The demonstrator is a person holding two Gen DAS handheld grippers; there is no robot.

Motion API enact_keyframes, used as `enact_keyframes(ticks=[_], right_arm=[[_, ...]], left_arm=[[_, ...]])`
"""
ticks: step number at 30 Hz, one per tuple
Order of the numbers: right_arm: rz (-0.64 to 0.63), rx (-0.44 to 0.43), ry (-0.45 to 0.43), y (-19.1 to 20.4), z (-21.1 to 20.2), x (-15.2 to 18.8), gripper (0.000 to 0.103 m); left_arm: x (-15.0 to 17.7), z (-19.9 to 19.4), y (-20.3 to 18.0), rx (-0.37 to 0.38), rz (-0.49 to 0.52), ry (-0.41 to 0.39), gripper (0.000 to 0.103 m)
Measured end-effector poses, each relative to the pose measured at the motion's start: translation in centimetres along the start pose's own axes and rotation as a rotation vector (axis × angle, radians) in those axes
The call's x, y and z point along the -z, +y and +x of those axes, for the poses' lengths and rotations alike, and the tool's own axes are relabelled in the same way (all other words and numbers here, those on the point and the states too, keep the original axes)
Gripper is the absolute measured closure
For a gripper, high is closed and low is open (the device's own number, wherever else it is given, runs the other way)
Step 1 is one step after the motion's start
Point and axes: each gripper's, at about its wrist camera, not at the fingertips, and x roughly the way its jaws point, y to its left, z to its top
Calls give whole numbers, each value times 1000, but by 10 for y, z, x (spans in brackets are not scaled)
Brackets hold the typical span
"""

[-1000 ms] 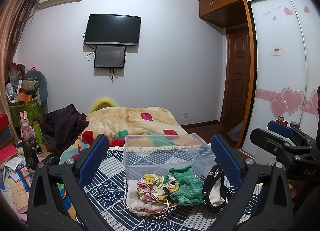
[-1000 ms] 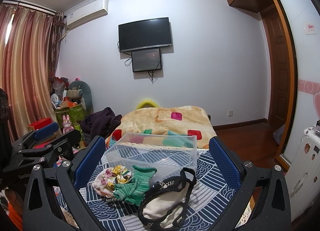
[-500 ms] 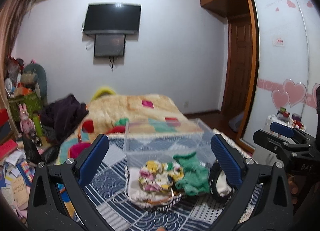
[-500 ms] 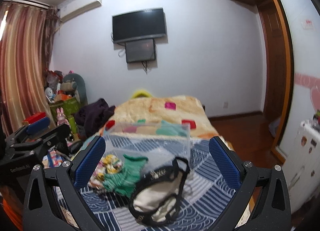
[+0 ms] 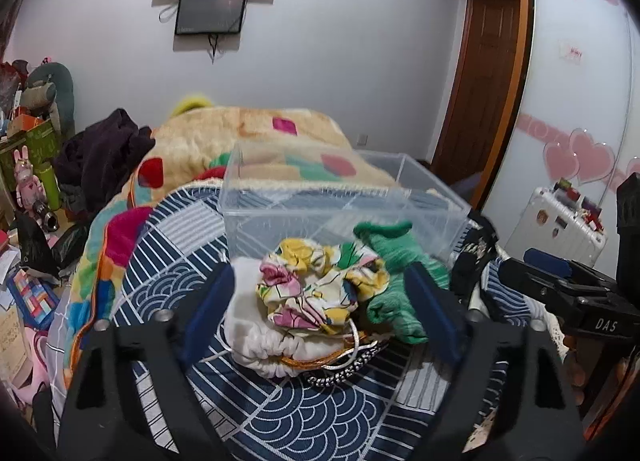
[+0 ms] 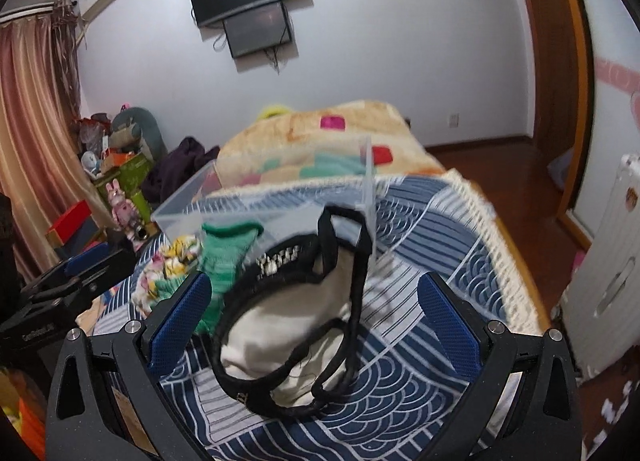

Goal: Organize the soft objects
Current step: 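Grasp the floral cloth with the left tool while the right tool grasps the black-strapped bag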

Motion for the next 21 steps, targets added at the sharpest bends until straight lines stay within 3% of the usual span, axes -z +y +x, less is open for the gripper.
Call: enact_keyframes(ticks=[4,9,13,17,21], right_arm=[[-4,-1,38,0,10,7,15],[15,-27,63,-2,15,8,32],[28,-30,54,-4,16,3,33],[82,-88,46,-9,14,-4,32],[77,-65,48,-5,21,-11,24]], left_arm=[[0,13,8,10,-36,5,30],[0,32,18,4,-64,46,50],[6,43,22,-5,-61,76,61],[11,50,24,13,-64,104,75],[14,47,27,26,-86,94,86]])
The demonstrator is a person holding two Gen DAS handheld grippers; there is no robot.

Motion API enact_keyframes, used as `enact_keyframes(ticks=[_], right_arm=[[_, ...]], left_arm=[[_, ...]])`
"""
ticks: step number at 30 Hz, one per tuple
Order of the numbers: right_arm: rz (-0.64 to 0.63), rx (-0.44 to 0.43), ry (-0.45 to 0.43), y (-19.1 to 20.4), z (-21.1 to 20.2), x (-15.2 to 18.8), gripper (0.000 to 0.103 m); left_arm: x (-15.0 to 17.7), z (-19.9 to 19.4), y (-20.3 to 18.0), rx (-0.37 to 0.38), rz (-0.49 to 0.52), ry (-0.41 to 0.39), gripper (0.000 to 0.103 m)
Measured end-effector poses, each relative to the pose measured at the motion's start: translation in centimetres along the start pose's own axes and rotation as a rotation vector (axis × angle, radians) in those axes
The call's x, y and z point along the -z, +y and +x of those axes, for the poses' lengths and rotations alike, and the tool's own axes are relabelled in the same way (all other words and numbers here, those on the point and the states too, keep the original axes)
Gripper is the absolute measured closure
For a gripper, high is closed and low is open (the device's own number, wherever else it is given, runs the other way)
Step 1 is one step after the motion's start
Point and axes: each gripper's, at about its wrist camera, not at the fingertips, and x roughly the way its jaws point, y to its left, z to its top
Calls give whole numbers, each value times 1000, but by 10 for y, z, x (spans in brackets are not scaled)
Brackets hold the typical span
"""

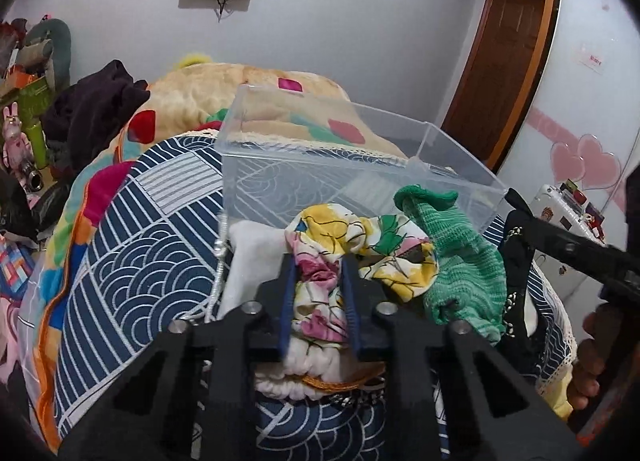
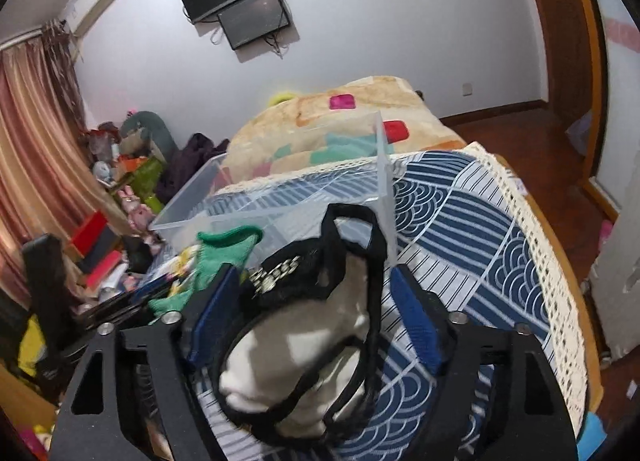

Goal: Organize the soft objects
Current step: 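Grasp the floral cloth with the left tool while the right tool grasps the black-strapped bag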

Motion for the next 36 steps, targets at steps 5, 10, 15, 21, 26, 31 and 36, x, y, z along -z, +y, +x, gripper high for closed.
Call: enact_keyframes(ticks=[5,10,15,21,26,31,36], right_arm=[[2,8,67,-3,24,1,24],[-37,4,74,1,26,4,50],[-77,17,57,7,20,7,73],[-76,14,12,9,4,5,88],[-78,7,-51,8,-15,-4,89],[-92,0,-105,12,-28,-16,89],[-102,-11,-181,18,-36,-38,89]], left_arm=[[0,-6,2,6,-13,-11,90],[-2,-21,-6,-30,26,-69,91],[-6,-39,-12,-31,34,-117,91],[-15,-56,-10,-34,21,-160,92],[-22,-64,-12,-33,22,-188,92],[-38,-70,-16,-15,39,-222,92],[-59,-66,-18,-19,57,-248,92]])
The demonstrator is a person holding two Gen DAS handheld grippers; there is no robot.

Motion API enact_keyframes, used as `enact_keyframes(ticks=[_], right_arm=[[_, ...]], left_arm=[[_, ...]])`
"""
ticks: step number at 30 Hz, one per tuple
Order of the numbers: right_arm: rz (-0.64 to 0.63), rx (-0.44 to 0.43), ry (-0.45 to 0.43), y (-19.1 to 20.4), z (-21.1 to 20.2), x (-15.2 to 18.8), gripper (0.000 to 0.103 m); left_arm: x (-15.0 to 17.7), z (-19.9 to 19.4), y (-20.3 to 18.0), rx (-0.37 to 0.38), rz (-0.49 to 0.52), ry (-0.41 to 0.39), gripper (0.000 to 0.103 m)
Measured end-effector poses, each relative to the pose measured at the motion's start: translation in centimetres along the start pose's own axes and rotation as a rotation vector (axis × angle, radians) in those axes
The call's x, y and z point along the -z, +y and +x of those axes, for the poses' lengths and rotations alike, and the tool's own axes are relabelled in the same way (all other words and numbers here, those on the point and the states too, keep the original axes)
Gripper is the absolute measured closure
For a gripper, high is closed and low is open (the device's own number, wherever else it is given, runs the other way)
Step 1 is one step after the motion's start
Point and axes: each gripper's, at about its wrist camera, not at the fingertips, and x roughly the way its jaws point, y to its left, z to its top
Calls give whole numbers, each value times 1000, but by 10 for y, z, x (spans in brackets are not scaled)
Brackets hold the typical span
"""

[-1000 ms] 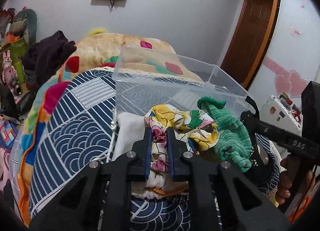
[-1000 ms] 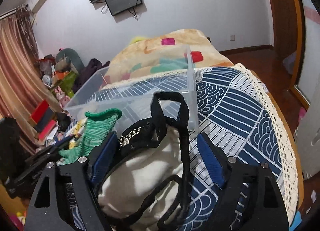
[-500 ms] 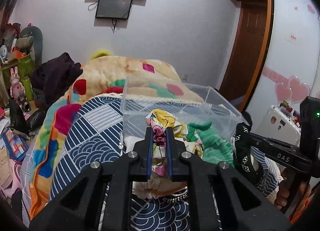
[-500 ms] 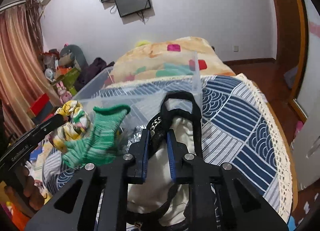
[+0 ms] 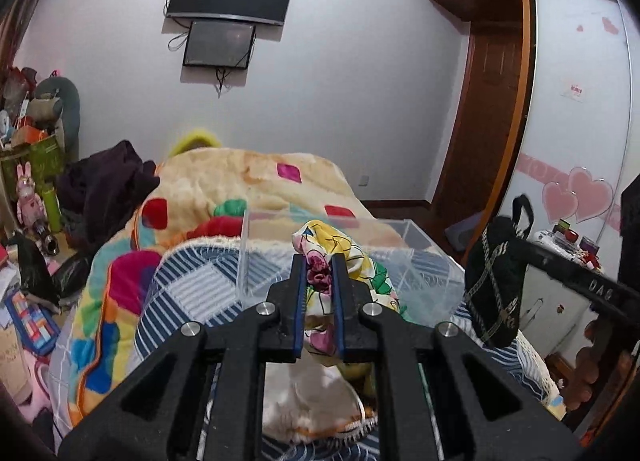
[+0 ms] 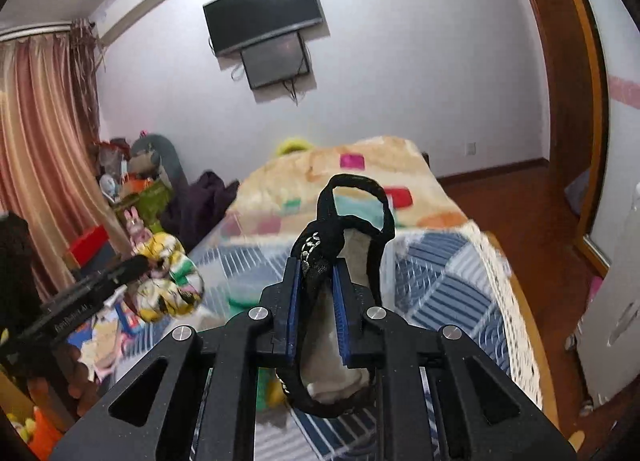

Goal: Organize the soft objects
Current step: 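Grasp the floral cloth with the left tool while the right tool grasps the black-strapped bag, then lower the floral cloth and black-strapped bag into the clear box and open both tools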

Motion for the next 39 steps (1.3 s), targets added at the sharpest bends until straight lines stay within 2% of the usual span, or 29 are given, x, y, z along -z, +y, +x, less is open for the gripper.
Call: enact_keyframes(ticks=[7,13,17,22,27,33,37,39], right_arm=[[-71,7,-63,16,20,-29,89],[-115,33,-49,23,52,-39,89],[-139,48,11,23,78,-37,89],[-176,79,111,21,107,-25,89],[-189,66,227,16,131,-14,89],[-208,34,328,15,141,-6,89],[-226,18,377,18,146,-4,88],[-236,15,384,20,144,-2,85]], left_arm=[[-22,33,6,9,3,42,92],[-33,65,13,-15,17,91,92],[-33,93,20,3,3,167,92],[-26,126,25,-43,27,256,92],[-16,148,17,-77,89,331,92],[-8,161,14,-101,120,386,92],[-8,156,12,-95,130,381,91],[-9,151,11,-79,131,374,87]])
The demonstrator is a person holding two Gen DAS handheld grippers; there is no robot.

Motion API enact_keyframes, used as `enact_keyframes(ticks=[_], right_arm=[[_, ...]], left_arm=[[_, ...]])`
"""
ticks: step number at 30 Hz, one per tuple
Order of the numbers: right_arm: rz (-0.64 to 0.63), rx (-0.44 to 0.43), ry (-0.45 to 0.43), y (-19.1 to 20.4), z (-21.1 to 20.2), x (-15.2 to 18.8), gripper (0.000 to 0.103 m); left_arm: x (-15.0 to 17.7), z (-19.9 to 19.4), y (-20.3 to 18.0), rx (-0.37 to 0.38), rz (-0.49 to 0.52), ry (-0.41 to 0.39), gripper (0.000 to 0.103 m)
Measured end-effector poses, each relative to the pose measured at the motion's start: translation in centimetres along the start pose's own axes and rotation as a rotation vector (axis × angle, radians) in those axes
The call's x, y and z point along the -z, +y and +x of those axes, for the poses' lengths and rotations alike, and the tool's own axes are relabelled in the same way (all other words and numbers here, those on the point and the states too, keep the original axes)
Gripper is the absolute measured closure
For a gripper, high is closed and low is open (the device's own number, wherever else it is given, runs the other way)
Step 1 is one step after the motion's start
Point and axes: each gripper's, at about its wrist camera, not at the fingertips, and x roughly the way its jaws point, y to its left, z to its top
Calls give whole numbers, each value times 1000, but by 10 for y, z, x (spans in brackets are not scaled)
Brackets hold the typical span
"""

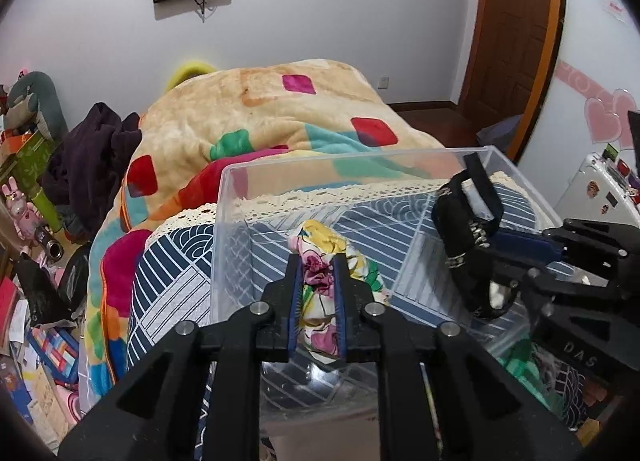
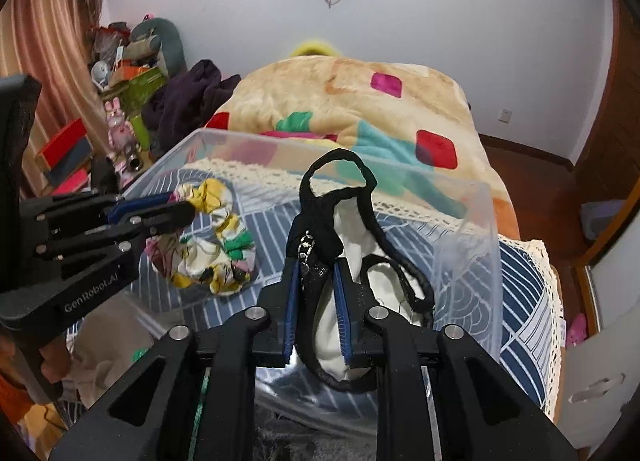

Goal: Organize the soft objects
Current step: 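Lower the floral cloth and black-strapped bag into the clear box and open both tools, then grasp the white cloth with the left tool while the right tool grasps the green knit glove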

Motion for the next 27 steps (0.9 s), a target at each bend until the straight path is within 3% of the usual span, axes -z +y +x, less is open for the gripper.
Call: enact_keyframes(ticks=[4,6,8,13,17,27], right_arm=[[3,-9,-13,1,-7,-1,75],[11,-7,-42,2,-15,0,61],[28,-15,-80,2,-25,0,54],[37,-24,-152,6,-50,4,53],[35,-19,-210,15,-65,11,40],[39,-80,-169,32,-58,40,40]], left_arm=[[1,-14,4,34,-21,-31,75],[1,-21,6,46,-31,-45,69],[3,-32,8,52,-32,-66,66],[15,-62,9,33,-11,-123,49],[29,-78,8,26,-9,-157,39],[80,-73,12,42,-3,-58,39]])
